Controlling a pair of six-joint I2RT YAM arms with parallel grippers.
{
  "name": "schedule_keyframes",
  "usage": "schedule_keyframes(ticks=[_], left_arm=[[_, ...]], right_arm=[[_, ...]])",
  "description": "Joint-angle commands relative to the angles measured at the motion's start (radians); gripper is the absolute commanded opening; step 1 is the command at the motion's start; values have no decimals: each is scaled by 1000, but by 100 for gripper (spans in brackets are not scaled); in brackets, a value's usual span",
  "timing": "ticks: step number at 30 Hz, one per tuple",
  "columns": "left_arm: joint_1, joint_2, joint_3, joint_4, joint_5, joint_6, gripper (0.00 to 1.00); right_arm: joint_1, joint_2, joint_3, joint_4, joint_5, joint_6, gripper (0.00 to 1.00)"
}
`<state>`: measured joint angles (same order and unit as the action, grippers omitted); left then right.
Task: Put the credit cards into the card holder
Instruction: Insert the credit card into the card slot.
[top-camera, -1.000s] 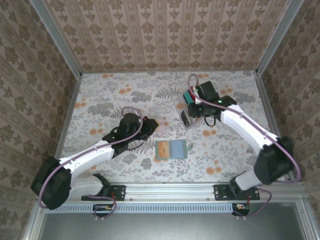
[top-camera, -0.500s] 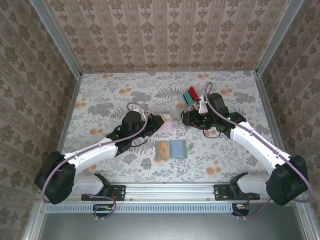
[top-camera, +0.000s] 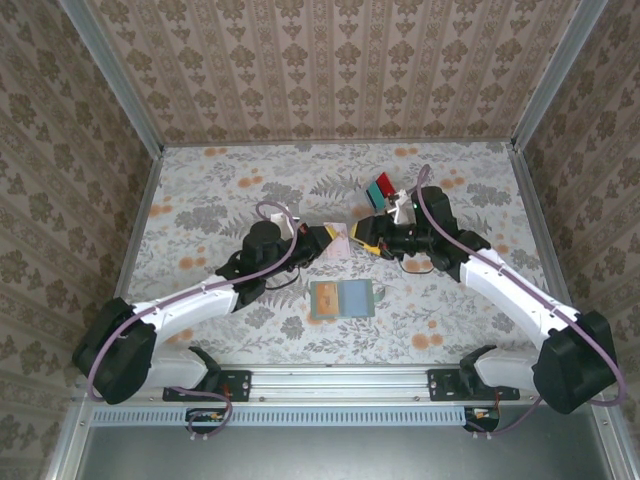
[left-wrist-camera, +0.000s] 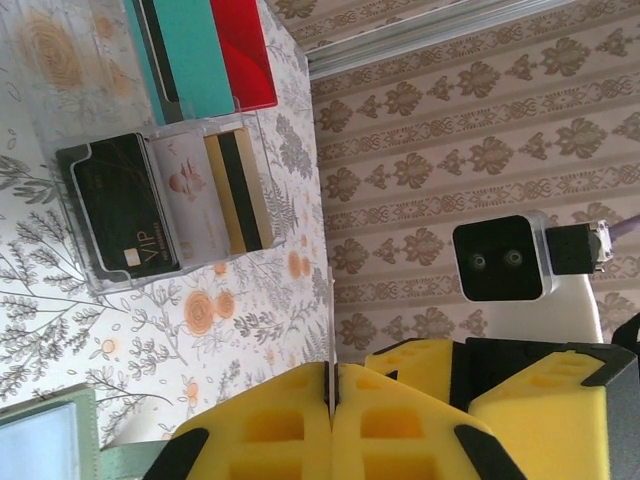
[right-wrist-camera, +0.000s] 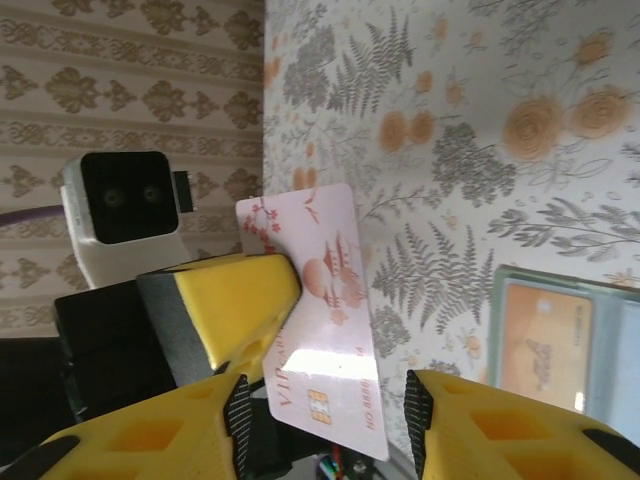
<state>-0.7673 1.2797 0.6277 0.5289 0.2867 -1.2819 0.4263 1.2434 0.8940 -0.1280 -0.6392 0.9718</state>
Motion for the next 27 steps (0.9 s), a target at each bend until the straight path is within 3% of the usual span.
schedule_keyframes(ticks=[1, 8, 15, 21, 27], left_arm=[[-4, 13, -15, 67, 32, -42, 0], [-5, 24, -27, 163, 39, -116, 0], [-7, 23, -32, 189, 30, -148, 0], [-7, 4, -57, 158, 29, -146, 26], [-7, -34, -97, 148, 8, -137, 24]], right_arm=[[4, 32, -5, 78, -73, 50, 46], [4, 66, -31, 113, -78, 63, 44], [1, 76, -58, 217, -117, 131, 19], [-11, 62, -84, 226, -84, 161, 9], [-15, 62, -104, 240, -64, 189, 8]])
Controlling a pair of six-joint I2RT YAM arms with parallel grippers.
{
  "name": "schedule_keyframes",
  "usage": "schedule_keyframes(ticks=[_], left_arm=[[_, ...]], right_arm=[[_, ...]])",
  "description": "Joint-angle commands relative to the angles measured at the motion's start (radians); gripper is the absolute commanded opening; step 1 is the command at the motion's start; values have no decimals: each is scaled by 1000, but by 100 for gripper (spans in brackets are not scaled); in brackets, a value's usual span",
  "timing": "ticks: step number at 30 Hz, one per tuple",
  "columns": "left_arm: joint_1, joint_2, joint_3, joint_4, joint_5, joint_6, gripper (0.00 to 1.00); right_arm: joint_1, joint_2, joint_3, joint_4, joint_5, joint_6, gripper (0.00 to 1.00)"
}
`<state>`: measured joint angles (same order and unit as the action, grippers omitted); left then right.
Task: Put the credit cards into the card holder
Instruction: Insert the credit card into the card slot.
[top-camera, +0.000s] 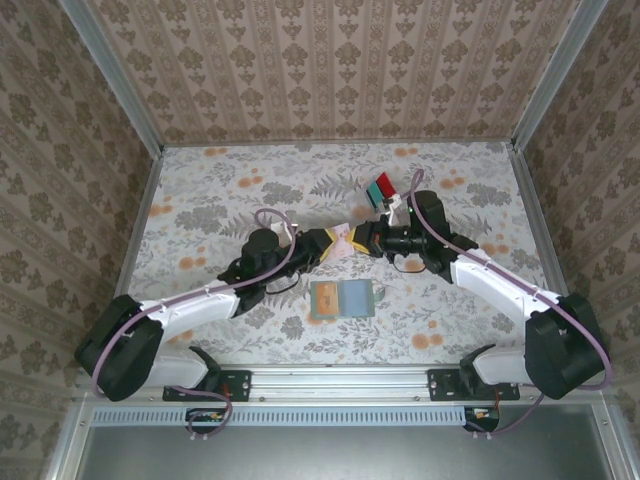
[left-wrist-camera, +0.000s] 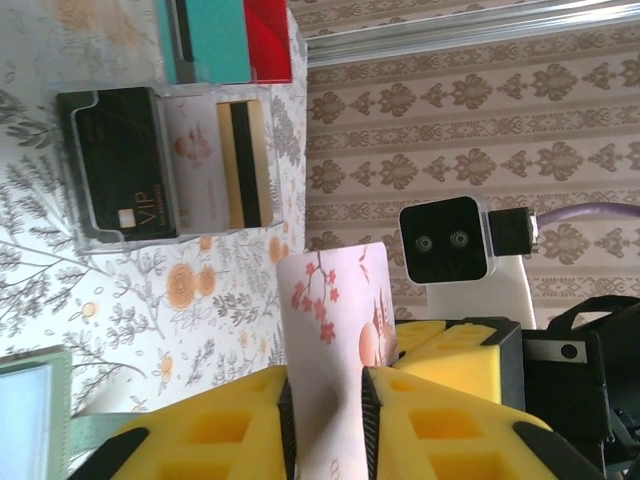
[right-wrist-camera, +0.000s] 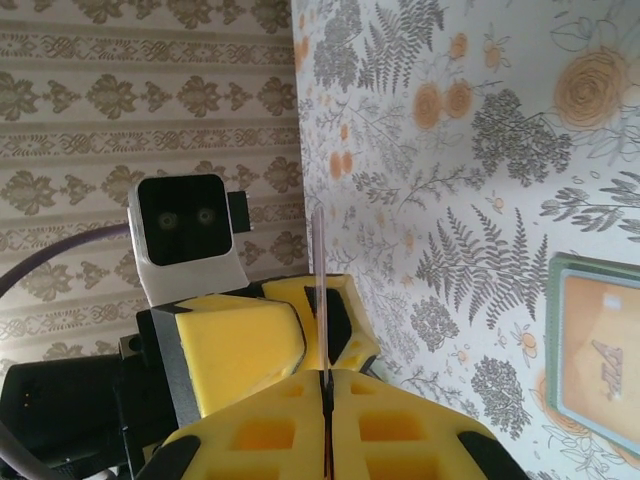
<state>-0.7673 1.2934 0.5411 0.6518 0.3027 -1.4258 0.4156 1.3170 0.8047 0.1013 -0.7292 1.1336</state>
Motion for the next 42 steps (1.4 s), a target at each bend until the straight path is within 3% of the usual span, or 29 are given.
schedule_keyframes(ticks=[1, 8, 11, 16, 19, 26, 33, 42], left_arm=[[-7, -53, -10, 18, -11, 11, 23], [-7, -60, 7, -44, -9, 49, 0], [-7, -63, 11, -92, -8, 77, 0], [-36, -100, 31, -377, -66, 220, 0], [-76, -108, 9, -473, -117, 288, 0], [-169, -49, -60, -412, -205, 325, 0], [-195, 32, -45, -390, -227, 358, 0], [-202, 46, -106, -324, -256, 336, 0]], right_arm=[[-6, -13, -16, 14, 28, 29, 8], [-5, -11, -28, 18, 23, 31, 13], [-7, -31, -25, -82, 60, -34, 28], [5, -63, -4, -395, 220, -273, 34], [38, -44, -12, -509, 302, -374, 31], [117, 44, -64, -448, 315, -406, 19], [155, 175, -41, -455, 359, -440, 14], [155, 221, -67, -465, 456, -461, 14]])
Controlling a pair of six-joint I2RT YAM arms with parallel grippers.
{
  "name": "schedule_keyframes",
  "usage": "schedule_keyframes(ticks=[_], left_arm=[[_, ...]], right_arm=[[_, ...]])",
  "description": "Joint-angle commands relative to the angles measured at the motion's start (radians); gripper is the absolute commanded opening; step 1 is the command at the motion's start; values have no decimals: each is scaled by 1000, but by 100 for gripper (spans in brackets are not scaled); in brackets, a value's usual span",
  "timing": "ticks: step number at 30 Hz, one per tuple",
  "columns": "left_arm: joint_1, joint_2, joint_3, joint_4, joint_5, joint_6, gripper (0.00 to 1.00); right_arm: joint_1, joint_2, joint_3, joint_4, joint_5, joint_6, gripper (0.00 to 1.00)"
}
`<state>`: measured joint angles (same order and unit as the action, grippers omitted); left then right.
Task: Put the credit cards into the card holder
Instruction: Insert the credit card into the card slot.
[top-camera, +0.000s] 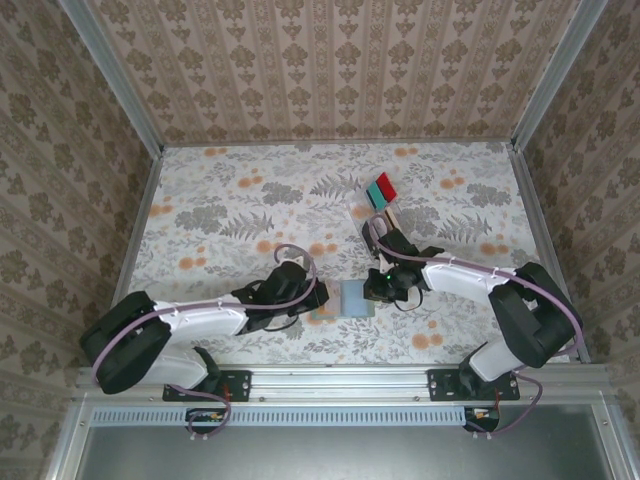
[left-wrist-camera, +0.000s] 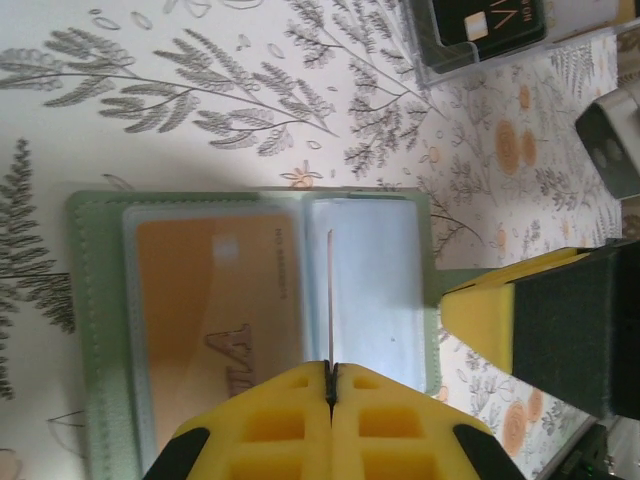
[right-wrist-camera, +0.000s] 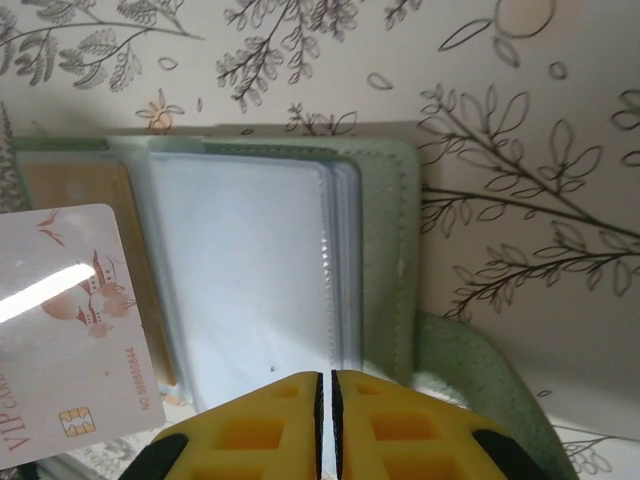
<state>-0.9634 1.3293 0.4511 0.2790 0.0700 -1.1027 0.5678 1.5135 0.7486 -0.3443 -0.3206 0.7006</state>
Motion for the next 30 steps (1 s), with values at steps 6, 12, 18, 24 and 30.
schedule_keyframes(ticks=[6, 12, 18, 24, 30], left_arm=[[-7, 99, -22, 144, 14, -2, 0], [-6, 172, -73, 314, 30, -73, 0], [-8, 159, -100, 354, 24, -98, 0], [-8, 60, -74, 209, -7, -63, 0], [-6, 28, -68, 179, -16, -48, 0]], right_arm=[[3, 72, -17, -15, 76, -22, 14], [3, 112, -23, -10, 100, -24, 14], [3, 111, -16, -40, 142, -24, 14], [3, 31, 6, -81, 179, -36, 16], [2, 9, 30, -94, 173, -46, 19]])
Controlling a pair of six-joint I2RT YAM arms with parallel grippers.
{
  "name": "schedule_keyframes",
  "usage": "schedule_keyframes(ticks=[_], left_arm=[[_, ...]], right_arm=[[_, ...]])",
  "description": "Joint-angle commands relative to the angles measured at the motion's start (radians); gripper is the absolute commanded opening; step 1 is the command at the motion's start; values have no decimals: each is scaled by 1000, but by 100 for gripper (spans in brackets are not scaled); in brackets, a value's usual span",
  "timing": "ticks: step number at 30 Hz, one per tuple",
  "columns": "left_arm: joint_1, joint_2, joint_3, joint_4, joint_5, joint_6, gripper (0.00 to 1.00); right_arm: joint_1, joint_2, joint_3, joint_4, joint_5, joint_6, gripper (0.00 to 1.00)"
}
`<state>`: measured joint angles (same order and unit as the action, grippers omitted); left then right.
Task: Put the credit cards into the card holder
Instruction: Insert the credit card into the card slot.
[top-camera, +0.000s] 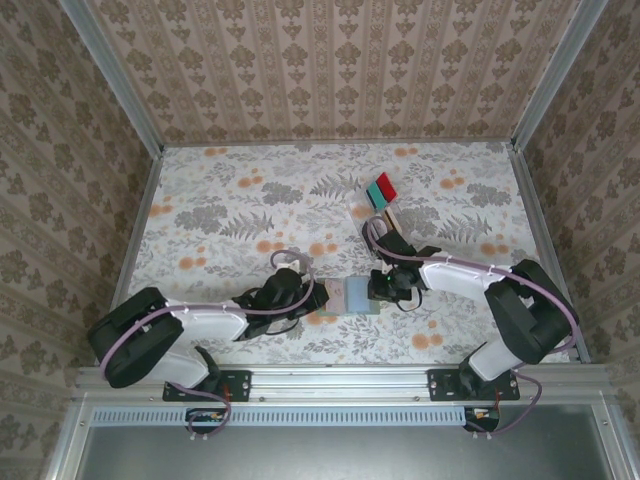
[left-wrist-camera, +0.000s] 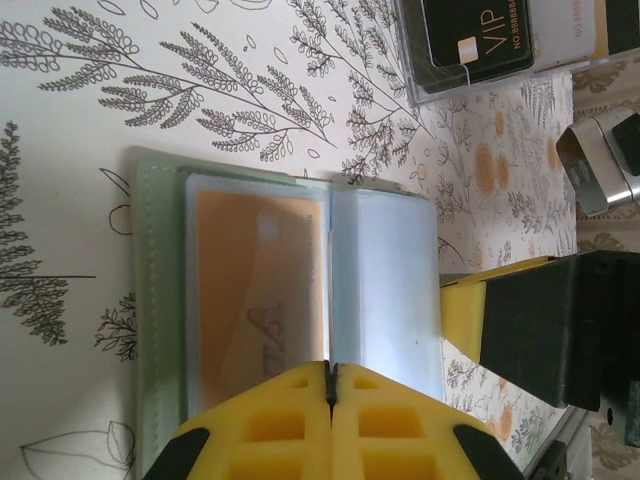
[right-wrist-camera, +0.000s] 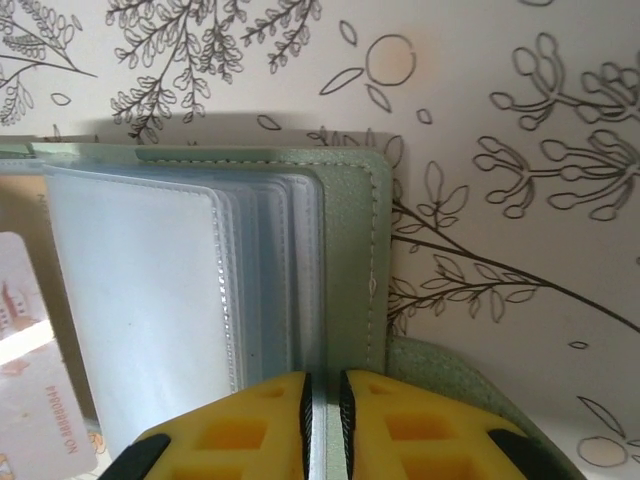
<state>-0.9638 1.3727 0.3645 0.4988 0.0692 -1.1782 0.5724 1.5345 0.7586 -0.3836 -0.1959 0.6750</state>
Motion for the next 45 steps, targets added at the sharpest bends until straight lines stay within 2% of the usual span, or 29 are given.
schedule_keyframes(ticks=[1, 6, 13, 17, 19, 22, 24, 29, 37, 45], left_arm=[[-7, -14, 21, -36, -13, 26, 0], [-6, 34, 3, 103, 5, 4, 0], [-7, 65, 33, 85, -3, -7, 0], [-6, 65, 32, 81, -8, -9, 0], [-7, 62, 37, 75, -5, -6, 0], [-8, 60, 43, 84, 1, -5, 0], [-7, 61, 52, 95, 10, 4, 0], [-7, 79, 71, 117, 32, 16, 0], [-4, 173, 69, 206, 50, -5, 0], [-4, 304, 67, 373, 76, -55, 0]], right_arm=[[-3, -7, 20, -52, 49, -20, 19], [-2, 23, 15, -58, 63, -15, 19], [-3, -88, 55, -124, 102, -32, 29], [-2, -134, 74, -123, 77, -45, 31], [-2, -137, 85, -142, 96, -32, 31], [-2, -172, 55, -65, 34, -30, 24], [-3, -151, 61, -66, 27, -24, 21], [-20, -55, 79, -148, 159, -27, 18], [-40, -7, 46, -109, 134, -43, 19], [-40, 47, 14, -74, 118, -40, 19]])
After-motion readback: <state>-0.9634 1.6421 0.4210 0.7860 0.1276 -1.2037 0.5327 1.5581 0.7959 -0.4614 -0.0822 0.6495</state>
